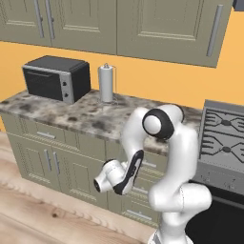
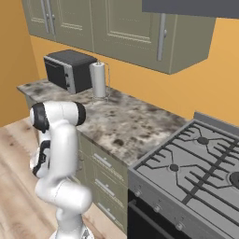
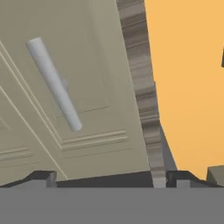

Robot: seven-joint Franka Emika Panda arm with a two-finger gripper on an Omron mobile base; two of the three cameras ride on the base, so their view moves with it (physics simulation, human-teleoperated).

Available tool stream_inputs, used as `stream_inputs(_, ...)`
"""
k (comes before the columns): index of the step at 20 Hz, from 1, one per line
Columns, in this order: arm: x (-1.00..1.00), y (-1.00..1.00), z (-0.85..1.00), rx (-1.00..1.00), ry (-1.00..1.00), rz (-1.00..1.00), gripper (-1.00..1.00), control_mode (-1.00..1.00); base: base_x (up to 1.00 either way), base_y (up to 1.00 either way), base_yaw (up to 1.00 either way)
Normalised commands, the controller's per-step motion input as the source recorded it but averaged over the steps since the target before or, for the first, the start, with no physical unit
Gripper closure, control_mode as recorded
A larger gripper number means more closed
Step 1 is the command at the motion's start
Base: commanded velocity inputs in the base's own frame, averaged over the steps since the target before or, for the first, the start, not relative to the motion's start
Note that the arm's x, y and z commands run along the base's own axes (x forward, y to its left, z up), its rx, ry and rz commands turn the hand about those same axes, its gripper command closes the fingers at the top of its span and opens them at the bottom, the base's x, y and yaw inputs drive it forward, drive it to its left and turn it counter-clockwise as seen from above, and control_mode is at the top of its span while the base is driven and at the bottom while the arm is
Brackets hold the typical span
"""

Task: Take a straw from the drawer in front and place it inside the glass cup on the dining counter.

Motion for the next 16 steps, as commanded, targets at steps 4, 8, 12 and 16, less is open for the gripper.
stream_inputs(4, 0.38, 0.0, -0.19, -0.11, 0.0, 0.0, -1.0, -1.0, 0.0, 0.0, 0.0)
stream_inputs(8, 0.33, -0.03, -0.16, -0.1, 0.0, 0.0, -1.0, -1.0, 0.0, 0.0, 0.0)
stream_inputs(12, 0.32, -0.18, -0.07, -0.05, 0.0, 0.0, -1.0, -1.0, 0.0, 0.0, 0.0)
stream_inputs(16, 0.36, -0.28, -0.02, 0.0, 0.0, 0.0, -1.0, -1.0, 0.0, 0.0, 0.0)
